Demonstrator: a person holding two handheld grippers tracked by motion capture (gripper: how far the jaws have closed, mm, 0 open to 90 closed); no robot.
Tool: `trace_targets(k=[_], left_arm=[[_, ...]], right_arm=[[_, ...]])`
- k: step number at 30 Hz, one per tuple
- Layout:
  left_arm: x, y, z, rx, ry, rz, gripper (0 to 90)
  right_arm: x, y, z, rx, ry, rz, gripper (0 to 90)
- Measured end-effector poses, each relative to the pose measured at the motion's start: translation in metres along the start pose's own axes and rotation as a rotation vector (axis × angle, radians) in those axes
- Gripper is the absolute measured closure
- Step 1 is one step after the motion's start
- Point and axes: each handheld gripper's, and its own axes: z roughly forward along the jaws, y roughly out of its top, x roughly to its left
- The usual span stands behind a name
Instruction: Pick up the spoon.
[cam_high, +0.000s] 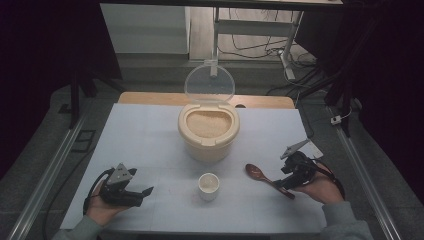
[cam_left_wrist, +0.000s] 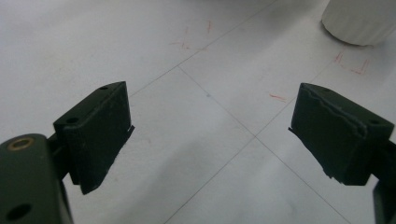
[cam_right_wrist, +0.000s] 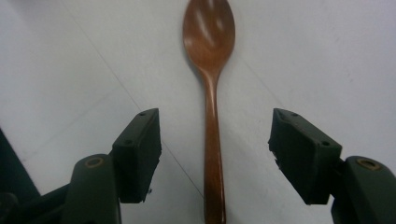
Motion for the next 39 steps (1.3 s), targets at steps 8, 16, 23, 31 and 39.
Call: trace_targets(k=[8, 16, 23, 31, 39], left_arm=[[0.000, 0.000, 0.001, 0.004, 0.001, 0.002, 12.2], [0.000, 0.000, 0.001, 0.011, 0.000, 0.004, 12.0], [0.000, -0.001, 0.002, 0.014, -0.003, 0.004, 12.0], [0.000, -0.001, 0.002, 0.015, -0.003, 0.005, 12.0], [-0.001, -0.001, 0.002, 0.020, -0.002, 0.009, 12.0]], right_arm=[[-0.004, -0.010, 0.019, 0.082, 0.029, 0.007, 40.3], [-0.003, -0.011, 0.031, 0.146, 0.017, -0.019, 49.9], [-0.002, -0.009, 0.036, 0.178, -0.001, -0.035, 61.9], [-0.001, -0.007, 0.039, 0.197, -0.024, -0.055, 72.4], [0.006, -0.004, 0.042, 0.211, -0.066, -0.075, 78.8]])
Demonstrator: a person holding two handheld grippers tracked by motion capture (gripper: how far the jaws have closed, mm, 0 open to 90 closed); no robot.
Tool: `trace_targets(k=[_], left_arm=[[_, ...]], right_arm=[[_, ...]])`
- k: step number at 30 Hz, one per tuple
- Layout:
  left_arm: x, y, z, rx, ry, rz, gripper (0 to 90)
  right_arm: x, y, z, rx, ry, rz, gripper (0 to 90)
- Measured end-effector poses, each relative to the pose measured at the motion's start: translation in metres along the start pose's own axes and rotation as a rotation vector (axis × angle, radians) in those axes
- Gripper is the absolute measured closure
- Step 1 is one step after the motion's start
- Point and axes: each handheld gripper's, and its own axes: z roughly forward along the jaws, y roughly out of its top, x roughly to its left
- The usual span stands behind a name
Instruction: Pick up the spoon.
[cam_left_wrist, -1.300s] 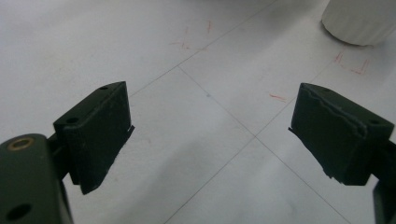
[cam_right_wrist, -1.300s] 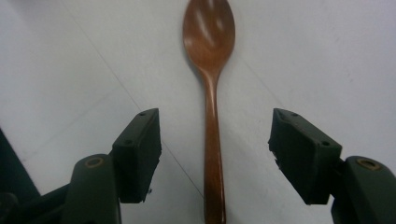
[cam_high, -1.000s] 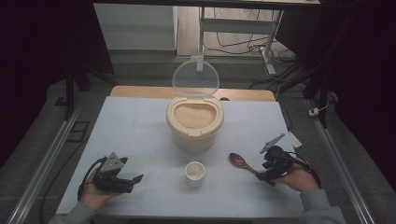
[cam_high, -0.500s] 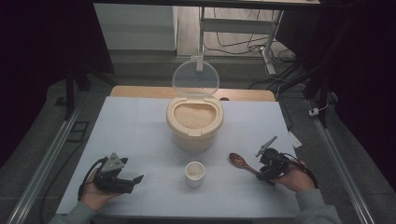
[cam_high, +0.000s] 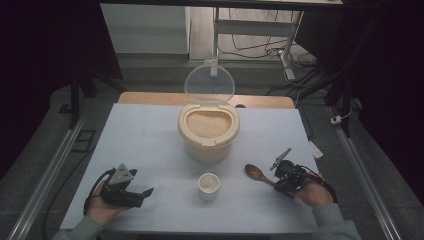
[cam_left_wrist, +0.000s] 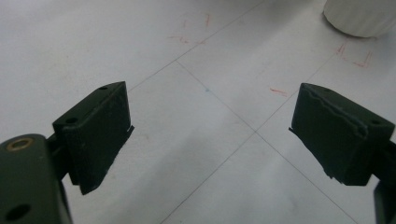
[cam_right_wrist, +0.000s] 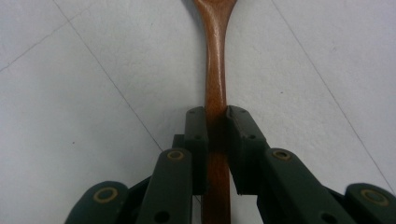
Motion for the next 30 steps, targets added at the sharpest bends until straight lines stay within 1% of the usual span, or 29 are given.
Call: trace_targets(k=[5, 7, 8, 11, 14, 19, 24, 30], left_arm=[[0.001, 0.000, 0.000, 0.000, 0.000, -0.003, 12.0], [0.001, 0.000, 0.000, 0.002, 0.000, -0.002, 12.0], [0.001, 0.000, 0.000, 0.003, 0.001, -0.002, 12.0], [0.001, 0.000, 0.000, 0.003, 0.001, -0.003, 12.0], [0.001, 0.000, 0.000, 0.001, 0.001, -0.006, 12.0], [0.002, 0.000, 0.000, 0.003, 0.000, -0.006, 12.0], [0.002, 0.000, 0.000, 0.003, 0.001, -0.009, 12.0], [0.003, 0.000, 0.001, 0.007, -0.001, -0.012, 12.0]], right_arm=[[-0.001, -0.002, -0.001, -0.021, 0.002, -0.008, 79.1], [-0.001, -0.004, -0.002, -0.045, -0.003, -0.003, 79.1], [-0.002, -0.005, -0.003, -0.055, 0.008, 0.008, 79.1], [-0.004, -0.008, -0.007, -0.092, 0.020, 0.012, 79.2], [-0.003, -0.011, -0.015, -0.133, 0.024, 0.015, 79.3], [0.000, -0.016, -0.033, -0.214, 0.032, 0.002, 79.2], [0.004, -0.020, -0.046, -0.290, 0.043, -0.008, 79.2], [0.012, -0.019, -0.058, -0.343, 0.045, -0.039, 79.2]])
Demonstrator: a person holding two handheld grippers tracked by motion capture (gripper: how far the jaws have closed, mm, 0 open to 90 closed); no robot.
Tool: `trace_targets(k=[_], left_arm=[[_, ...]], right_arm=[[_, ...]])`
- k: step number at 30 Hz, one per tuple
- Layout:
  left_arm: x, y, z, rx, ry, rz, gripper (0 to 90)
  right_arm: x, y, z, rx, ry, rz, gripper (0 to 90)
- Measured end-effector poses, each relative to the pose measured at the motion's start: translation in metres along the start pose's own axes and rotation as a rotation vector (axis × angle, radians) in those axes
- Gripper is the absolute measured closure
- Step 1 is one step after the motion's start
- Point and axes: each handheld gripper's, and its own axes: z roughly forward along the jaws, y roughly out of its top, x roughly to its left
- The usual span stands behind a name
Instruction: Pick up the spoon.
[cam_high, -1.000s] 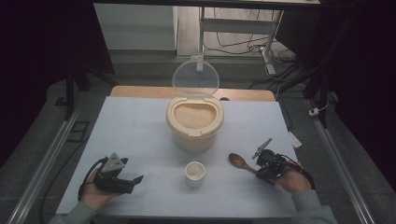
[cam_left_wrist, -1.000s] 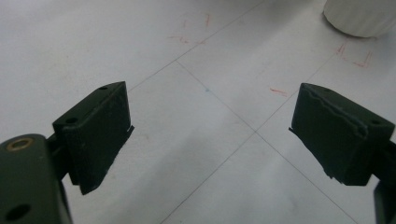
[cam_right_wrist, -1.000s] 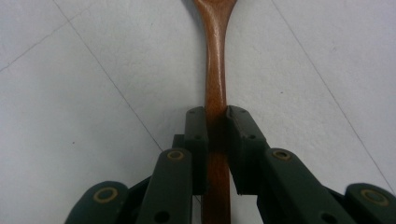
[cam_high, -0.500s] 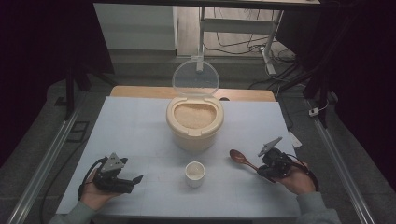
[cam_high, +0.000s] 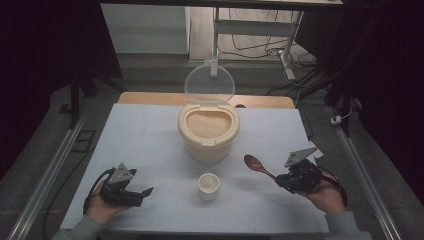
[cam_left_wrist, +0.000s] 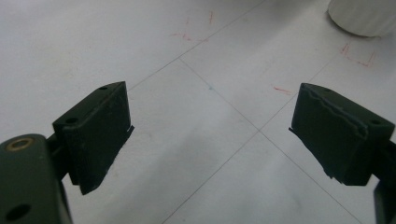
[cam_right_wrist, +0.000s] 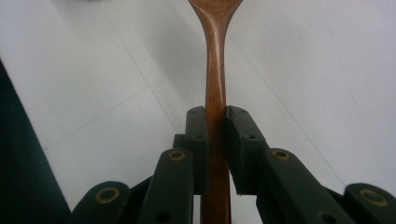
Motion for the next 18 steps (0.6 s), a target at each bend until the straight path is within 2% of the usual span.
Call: trace_targets(k=[5, 13, 18], left_arm=[[0.000, 0.000, 0.000, -0.001, -0.001, -0.003, 12.0], [0.001, 0.000, 0.000, 0.000, -0.003, -0.005, 12.0], [0.001, 0.000, 0.000, 0.002, -0.004, -0.004, 12.0]], right_arm=[[0.007, 0.008, -0.007, -0.054, 0.024, -0.019, 79.2], [0.023, 0.029, -0.010, -0.127, 0.062, -0.086, 79.2], [0.034, 0.045, -0.007, -0.144, 0.080, -0.129, 79.2]])
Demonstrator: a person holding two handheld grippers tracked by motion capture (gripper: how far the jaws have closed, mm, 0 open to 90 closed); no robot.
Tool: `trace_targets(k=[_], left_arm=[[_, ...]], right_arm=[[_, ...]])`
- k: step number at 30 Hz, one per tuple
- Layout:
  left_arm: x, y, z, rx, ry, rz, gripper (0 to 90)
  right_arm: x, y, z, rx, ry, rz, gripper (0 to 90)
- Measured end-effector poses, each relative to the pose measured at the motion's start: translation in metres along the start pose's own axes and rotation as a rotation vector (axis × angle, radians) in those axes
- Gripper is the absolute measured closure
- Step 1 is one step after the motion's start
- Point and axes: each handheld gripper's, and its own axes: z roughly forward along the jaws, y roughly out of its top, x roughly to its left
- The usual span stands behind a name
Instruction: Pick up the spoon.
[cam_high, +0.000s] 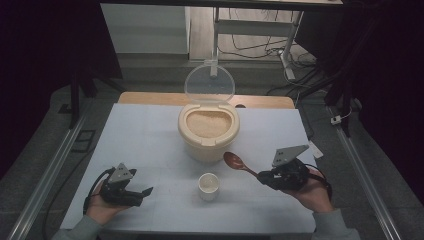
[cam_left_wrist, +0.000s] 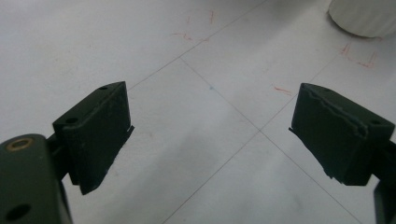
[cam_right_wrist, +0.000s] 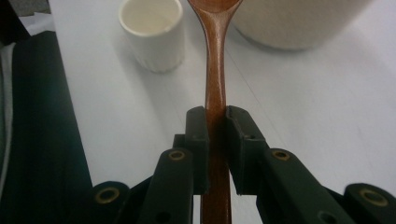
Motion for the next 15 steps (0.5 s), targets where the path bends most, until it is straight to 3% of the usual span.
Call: trace_targets(k=[15], left_arm=[[0.000, 0.000, 0.000, 0.001, -0.002, 0.002, 12.0]], right_arm=[[0.017, 0.041, 0.038, -0.007, 0.057, -0.092, 79.2]])
